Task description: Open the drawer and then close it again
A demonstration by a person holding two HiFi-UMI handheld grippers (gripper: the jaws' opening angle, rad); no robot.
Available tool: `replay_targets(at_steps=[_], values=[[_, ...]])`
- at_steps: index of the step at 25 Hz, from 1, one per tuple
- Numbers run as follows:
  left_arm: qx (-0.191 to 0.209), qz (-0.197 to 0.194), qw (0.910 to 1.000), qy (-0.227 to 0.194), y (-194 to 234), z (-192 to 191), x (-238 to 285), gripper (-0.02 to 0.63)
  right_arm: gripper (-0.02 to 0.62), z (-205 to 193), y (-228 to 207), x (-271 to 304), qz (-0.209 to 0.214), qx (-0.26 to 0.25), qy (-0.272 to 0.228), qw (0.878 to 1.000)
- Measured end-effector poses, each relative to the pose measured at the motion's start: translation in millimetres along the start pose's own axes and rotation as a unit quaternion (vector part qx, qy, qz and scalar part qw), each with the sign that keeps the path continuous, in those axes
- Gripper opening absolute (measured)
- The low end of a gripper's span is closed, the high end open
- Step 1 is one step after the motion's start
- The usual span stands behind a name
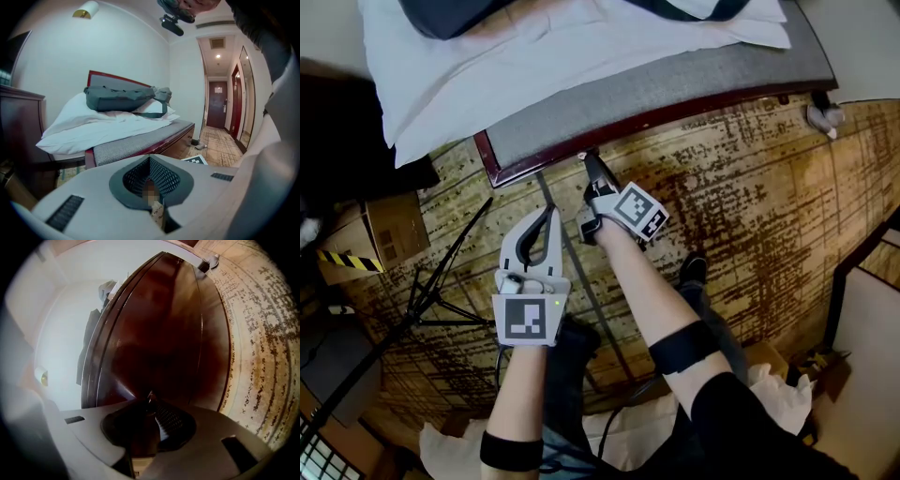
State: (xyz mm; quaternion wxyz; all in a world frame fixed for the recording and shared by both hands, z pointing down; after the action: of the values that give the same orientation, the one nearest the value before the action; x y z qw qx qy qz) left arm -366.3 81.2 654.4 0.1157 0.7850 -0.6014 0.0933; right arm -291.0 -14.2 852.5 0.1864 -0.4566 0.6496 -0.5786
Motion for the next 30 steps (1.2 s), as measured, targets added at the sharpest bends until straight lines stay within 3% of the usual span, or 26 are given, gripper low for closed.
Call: replay_targets(at_steps=[18, 30], values=[[-0.005, 0.0, 0.9998, 0.018, -8, -2, -16, 0.002, 0.077, 2, 1, -7, -0.038, -0.017, 0.01, 0.999], [0.0, -0.037, 0.9992, 0.012, -52, 21, -29, 0.002, 0.075, -9, -17, -76, -0.061, 0.002, 0.028, 0.998]])
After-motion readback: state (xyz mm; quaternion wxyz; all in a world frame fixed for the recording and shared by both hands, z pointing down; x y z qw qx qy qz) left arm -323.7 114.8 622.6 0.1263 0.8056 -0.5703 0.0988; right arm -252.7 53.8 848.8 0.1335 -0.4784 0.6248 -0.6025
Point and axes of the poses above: the fingertips, and each gripper's own axes: x forward along the fingers, y to its left, z out of its top, the point moved 3 cm from there along -x, backward along the fingers, and after that the axes turned 8 degrees about -y, right-handed, at the moved point
